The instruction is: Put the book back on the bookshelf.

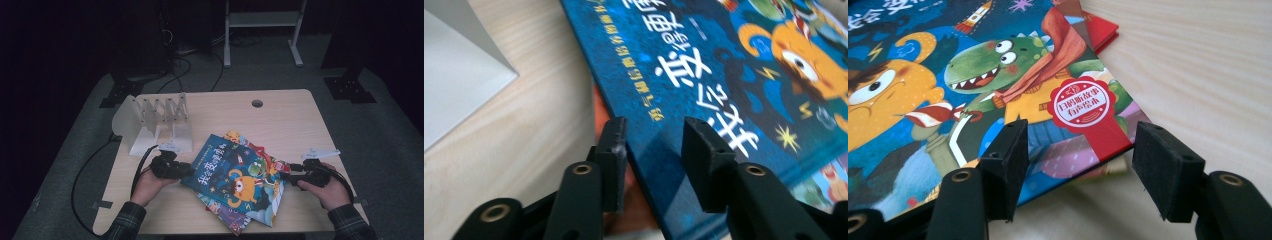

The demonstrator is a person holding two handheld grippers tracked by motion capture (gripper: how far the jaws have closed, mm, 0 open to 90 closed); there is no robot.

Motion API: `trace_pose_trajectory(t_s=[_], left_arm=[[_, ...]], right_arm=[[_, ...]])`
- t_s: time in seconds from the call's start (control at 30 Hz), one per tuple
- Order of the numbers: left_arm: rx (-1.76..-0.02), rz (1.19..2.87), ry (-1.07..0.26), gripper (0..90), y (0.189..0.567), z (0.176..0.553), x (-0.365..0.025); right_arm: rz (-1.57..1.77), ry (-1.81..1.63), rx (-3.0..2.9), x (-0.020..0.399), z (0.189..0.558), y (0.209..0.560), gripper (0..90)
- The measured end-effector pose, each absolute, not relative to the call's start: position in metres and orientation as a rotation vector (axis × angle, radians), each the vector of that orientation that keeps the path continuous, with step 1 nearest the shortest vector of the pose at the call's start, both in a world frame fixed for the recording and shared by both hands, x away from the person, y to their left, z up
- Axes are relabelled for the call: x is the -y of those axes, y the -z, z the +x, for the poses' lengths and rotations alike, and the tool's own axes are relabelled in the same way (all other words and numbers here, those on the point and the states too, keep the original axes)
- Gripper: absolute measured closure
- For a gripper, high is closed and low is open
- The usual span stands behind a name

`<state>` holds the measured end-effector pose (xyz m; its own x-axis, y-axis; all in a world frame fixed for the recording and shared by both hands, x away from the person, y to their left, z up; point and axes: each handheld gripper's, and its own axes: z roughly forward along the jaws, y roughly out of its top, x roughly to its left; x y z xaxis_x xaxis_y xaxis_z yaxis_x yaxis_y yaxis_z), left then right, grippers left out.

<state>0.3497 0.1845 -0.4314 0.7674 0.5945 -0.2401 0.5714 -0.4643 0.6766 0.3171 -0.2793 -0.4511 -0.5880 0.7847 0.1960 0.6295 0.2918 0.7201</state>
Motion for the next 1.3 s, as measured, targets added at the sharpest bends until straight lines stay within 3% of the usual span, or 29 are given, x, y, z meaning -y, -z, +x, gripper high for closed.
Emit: trace_pose_trajectory(t_s=[0.27, 0.8, 1.3], left_arm=[[-0.942, 2.112, -0.123, 40.1, 0.424, 0.344, -0.201], [-0.966, 2.115, -0.065, 25.2, 0.436, 0.356, -0.196], [-0.979, 2.119, -0.083, 16.1, 0.432, 0.336, -0.207]], right_arm=[[1.207, -1.147, -2.417, 0.267, 0.335, 0.448, 38.8], [1.049, -1.167, -2.465, 0.248, 0.351, 0.448, 38.7], [1.034, -1.177, -2.452, 0.222, 0.342, 0.448, 37.2]])
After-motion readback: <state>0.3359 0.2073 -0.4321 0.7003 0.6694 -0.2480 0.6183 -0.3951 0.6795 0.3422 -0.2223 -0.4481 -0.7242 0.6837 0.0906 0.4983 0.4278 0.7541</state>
